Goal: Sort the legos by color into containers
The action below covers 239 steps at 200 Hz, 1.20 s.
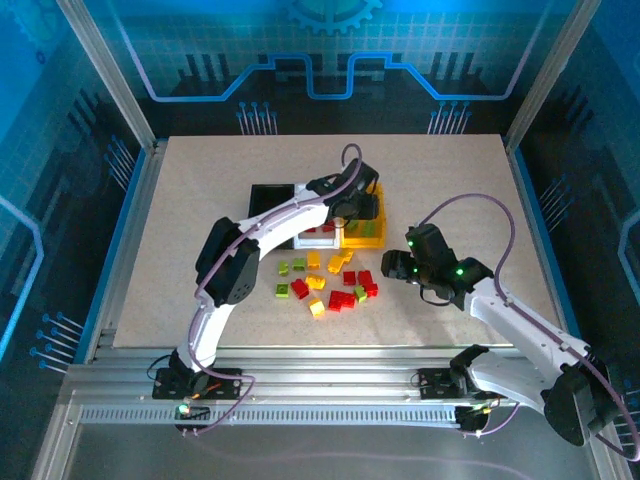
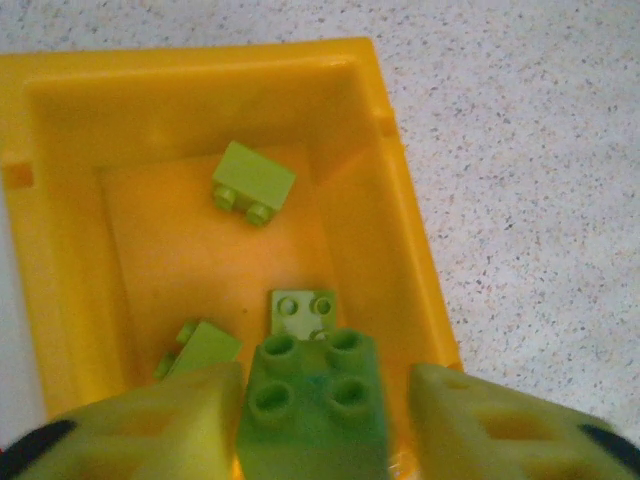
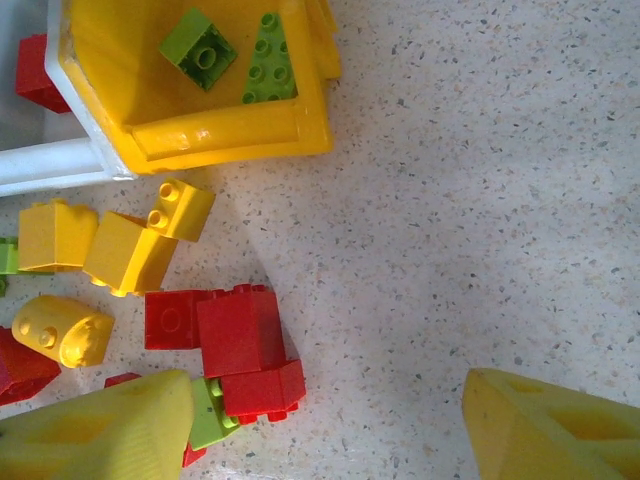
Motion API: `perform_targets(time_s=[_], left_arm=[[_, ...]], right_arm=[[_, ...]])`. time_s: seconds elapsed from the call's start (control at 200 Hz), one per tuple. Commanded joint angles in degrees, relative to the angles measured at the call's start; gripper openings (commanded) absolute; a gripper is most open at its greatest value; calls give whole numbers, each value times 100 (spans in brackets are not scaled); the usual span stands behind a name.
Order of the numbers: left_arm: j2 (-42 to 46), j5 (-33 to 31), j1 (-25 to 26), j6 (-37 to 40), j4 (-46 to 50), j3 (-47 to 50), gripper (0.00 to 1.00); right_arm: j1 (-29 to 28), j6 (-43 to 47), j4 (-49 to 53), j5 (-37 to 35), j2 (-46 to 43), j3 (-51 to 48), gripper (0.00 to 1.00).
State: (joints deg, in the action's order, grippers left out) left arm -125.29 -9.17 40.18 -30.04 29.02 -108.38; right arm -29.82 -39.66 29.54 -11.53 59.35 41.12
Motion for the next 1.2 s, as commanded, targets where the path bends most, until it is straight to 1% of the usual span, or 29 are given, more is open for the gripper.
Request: perform_targets(time_s=[0.0,0.07,0.245,0.34,0.42,0.54,0.635,0.695,0.81,0.9,1.021,1.061,1.191], left_arm=[[-69,145,-1,-52,254,-339,60],[45,249,2,-119,223,-316,70],[757,521,12,-298,-161,190,87],[1433,660,9,-359,-443,826,94],[2110,734,9,-434,-672,1600,97],[3227,614,11,-505,-672,2930,97],[4051,443,-5,-616,-582,4043,93],[4420,425,-10,-744,-421,4635,90],[4974,323,-28,-1027,-51,5545,89],[5340,168,-97,-1239,67,6189,88],[5565,200,-526,-1320,82,6772,74],[5590,189,-631,-1301,38,6868,71],[5562,214,-792,-1195,-317,7130,68]], right_arm=[[69,-42,106,42,-99,-87,73],[69,-18,96,69,-93,-88,74],[65,50,-40,230,-48,-71,75],[65,64,-71,294,70,-33,75],[56,64,-88,301,153,-8,75],[47,64,-149,301,180,10,75],[40,50,-202,297,215,18,75],[38,42,-241,300,251,10,75],[34,13,-307,337,346,-7,75],[29,2,-328,353,402,-6,75],[20,2,-368,363,402,9,75],[20,11,-365,356,397,16,75],[21,34,-330,331,330,27,75]])
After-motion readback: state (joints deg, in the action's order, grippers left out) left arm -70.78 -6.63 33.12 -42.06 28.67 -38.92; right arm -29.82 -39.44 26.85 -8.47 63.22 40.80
